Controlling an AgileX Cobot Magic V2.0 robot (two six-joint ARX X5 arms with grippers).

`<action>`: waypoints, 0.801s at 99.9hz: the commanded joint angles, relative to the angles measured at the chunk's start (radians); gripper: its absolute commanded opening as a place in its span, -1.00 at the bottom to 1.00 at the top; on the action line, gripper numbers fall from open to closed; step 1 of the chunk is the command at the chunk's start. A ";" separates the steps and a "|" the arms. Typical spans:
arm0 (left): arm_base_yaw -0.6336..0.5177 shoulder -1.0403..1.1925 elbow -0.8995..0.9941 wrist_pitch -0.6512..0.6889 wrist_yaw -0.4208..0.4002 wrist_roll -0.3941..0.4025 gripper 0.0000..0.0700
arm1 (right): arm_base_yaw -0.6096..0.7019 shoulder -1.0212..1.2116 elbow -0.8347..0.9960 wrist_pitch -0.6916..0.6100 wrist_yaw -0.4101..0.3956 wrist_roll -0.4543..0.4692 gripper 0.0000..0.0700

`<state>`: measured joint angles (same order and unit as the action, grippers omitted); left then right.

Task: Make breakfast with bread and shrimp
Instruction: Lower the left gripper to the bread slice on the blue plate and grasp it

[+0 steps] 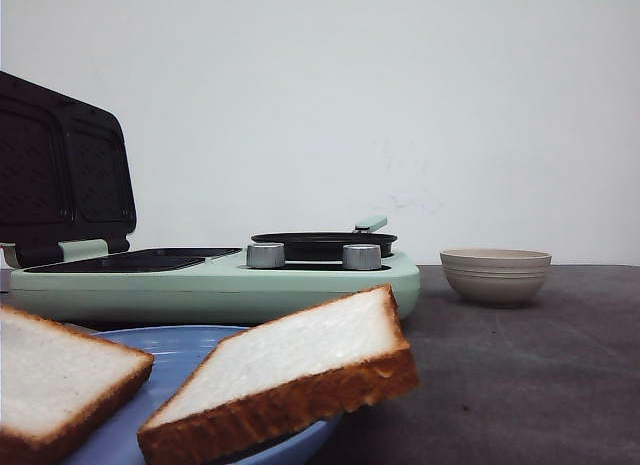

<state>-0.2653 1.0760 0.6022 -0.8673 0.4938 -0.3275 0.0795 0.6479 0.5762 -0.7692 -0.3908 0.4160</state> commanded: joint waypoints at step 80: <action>-0.012 0.024 0.014 0.023 0.005 0.013 -0.52 | 0.003 0.003 0.014 0.005 -0.003 -0.010 -0.99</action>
<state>-0.2733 1.0874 0.6022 -0.8452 0.4942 -0.3271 0.0795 0.6479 0.5762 -0.7692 -0.3908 0.4160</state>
